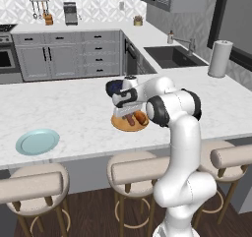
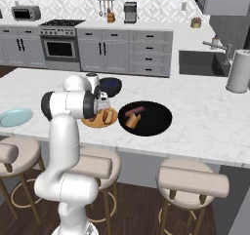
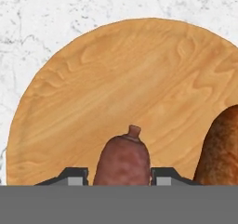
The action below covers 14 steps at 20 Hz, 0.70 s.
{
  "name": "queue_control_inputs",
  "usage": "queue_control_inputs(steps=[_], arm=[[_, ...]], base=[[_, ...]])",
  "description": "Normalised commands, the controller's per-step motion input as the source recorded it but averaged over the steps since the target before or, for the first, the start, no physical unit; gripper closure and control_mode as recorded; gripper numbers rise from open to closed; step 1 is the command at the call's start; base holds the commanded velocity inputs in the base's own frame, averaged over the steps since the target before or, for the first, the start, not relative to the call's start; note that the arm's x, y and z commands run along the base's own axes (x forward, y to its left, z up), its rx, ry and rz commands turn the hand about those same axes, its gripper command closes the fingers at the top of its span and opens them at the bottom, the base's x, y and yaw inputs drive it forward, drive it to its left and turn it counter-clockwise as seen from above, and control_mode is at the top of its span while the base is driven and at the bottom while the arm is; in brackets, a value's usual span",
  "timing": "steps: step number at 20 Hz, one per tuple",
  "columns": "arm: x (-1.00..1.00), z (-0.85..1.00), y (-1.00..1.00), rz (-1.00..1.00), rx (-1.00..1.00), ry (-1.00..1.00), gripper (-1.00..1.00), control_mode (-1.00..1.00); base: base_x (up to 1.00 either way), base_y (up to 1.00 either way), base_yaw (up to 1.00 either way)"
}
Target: Place one bun and one sausage from the bowl on each plate.
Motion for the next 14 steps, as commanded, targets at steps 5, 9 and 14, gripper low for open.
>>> queue_control_inputs(steps=[5, 9, 14], arm=[[0.0, 0.0, 0.0, 0.0, 0.0, 0.0, -1.0, -1.0], [-0.11, 0.19, 0.0, 0.0, 0.0, -0.01, -1.0, -1.0], [-0.34, 0.61, -0.18, -0.07, 0.0, 0.0, -1.0, -1.0]], base=[[0.0, 0.0, 0.0], [0.0, 0.0, 0.0], [0.0, 0.0, 0.0]])
